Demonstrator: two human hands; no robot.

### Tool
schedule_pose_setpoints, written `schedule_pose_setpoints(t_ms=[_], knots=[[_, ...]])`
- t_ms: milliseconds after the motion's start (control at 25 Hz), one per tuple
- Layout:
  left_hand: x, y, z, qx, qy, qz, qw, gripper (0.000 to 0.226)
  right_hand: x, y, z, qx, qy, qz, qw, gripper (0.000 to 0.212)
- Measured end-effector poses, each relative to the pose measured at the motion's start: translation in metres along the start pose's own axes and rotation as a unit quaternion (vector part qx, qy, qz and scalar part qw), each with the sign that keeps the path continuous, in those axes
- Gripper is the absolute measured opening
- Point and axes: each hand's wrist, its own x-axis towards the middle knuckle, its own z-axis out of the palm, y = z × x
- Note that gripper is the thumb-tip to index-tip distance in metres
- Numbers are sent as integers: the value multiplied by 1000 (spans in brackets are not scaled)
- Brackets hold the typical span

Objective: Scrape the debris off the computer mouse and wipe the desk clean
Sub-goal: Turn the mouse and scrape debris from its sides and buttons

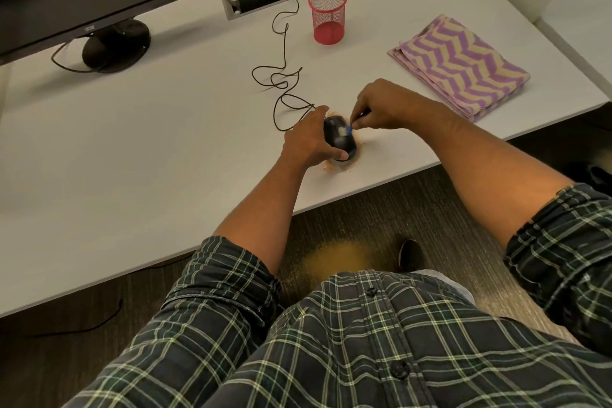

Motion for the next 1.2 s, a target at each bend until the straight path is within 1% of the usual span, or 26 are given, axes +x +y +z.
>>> schedule_pose_setpoints(t_ms=[40, 80, 160, 200, 280, 360, 400, 440, 520, 560, 640, 760, 800, 880, 960, 1040, 1200], knots=[[0, 0, 0, -1, 0, 1, 1000, 115, -1, 5, -2, -1, -6, 15, 1000, 22], [0, 0, 1, -4, 0, 2, 1000, 115, -1, 8, -5, 4, 7, 28, 1000, 22], [0, -1, 1, -13, -2, 2, 1000, 114, -2, 10, -4, 40, 67, 31, 996, 23], [0, -1, 1, -15, -2, 2, 1000, 113, -3, 9, -2, 67, 83, 25, 994, 23], [0, -1, 2, -18, 0, 3, 1000, 113, -5, 7, 4, 103, 67, 25, 992, 23], [-1, -1, 2, -16, 4, 5, 1000, 113, -3, 9, 7, 85, 35, 52, 994, 22], [-1, -1, 2, -16, 5, 4, 1000, 113, -2, 9, 5, 69, 42, 64, 995, 21], [-1, -1, 1, -16, 5, 3, 1000, 113, 0, 10, 4, 69, 64, 69, 993, 21], [-1, -1, 2, -19, 6, 4, 1000, 112, 0, 9, 4, 125, 102, 58, 985, 21], [-1, -1, 2, -18, 8, 4, 1000, 112, 0, 8, 4, 146, 98, 49, 983, 21], [-1, -1, 2, -15, 10, 1, 1000, 114, 1, 7, 8, 144, 74, 46, 986, 21], [0, 0, 1, -12, 5, -1, 1000, 113, 6, 4, 11, 159, 113, 61, 979, 21], [-1, 1, 1, -11, 4, 0, 1000, 114, 7, 5, 11, 169, 109, 59, 978, 20], [0, 2, 1, -13, 4, -1, 1000, 115, 9, 5, 10, 156, 73, 69, 983, 19], [0, 2, 1, -18, 1, -4, 1000, 116, 13, 6, 9, 147, 88, 87, 981, 19], [1, 2, 0, -26, -5, -9, 1000, 119, 17, 8, 7, 161, 99, 82, 979, 20], [4, 1, 0, -27, -11, -14, 999, 124, 21, 9, 7, 158, 42, 89, 983, 19]])
